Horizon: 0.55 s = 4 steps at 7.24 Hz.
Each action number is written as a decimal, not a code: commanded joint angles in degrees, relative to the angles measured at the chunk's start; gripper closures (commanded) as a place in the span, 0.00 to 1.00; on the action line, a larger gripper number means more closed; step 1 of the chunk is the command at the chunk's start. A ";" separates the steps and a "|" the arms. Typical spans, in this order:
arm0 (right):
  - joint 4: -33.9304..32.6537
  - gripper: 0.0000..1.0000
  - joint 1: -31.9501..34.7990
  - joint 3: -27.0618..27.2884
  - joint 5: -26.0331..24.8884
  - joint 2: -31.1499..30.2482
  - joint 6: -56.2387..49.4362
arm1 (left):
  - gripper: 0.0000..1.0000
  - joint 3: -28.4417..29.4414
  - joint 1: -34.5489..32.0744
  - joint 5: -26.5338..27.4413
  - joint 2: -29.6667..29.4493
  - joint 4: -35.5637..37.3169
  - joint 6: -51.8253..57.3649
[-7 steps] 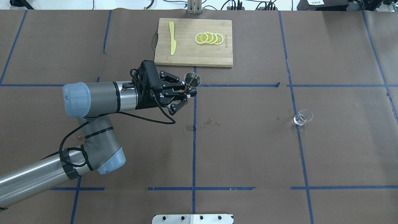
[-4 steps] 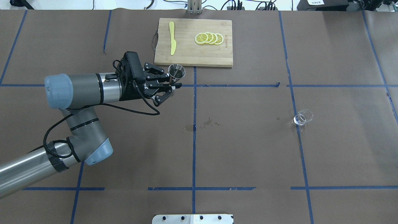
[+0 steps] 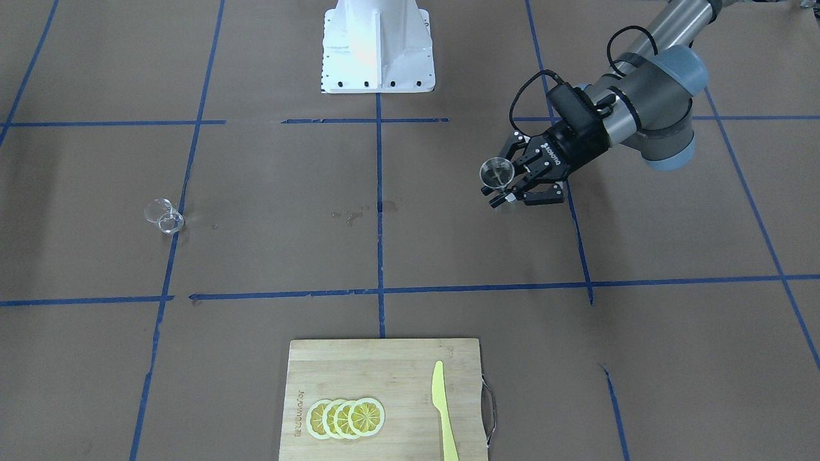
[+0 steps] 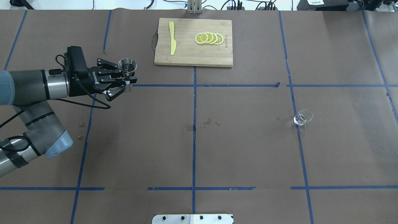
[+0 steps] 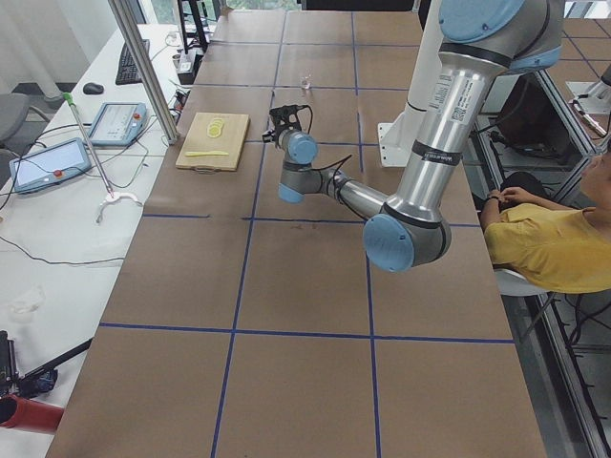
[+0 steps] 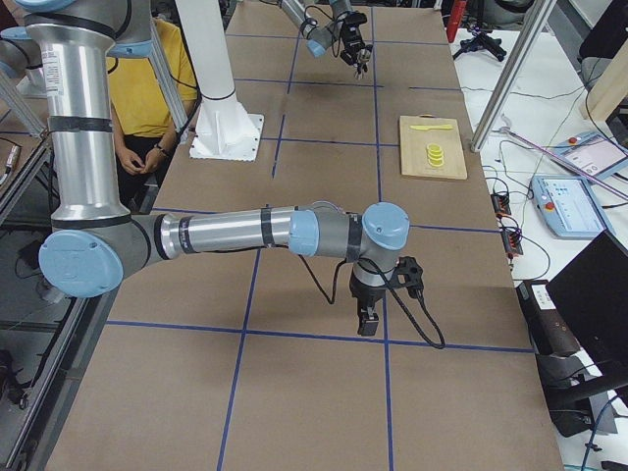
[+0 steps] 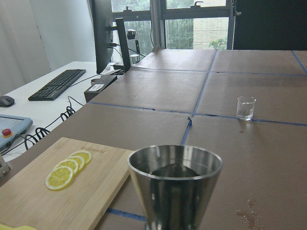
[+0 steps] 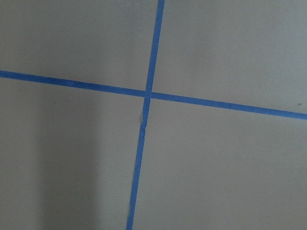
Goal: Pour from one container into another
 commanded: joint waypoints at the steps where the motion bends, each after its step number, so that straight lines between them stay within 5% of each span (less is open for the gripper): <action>1: 0.20 0.00 -0.06 -0.08 -0.10 -0.09 0.11 | 1.00 -3.17 0.07 10.32 7.00 -3.00 -13.81; 4: 0.37 0.00 -0.06 0.01 -0.10 -0.09 0.19 | 1.00 -5.91 1.82 27.29 12.20 -0.12 -26.18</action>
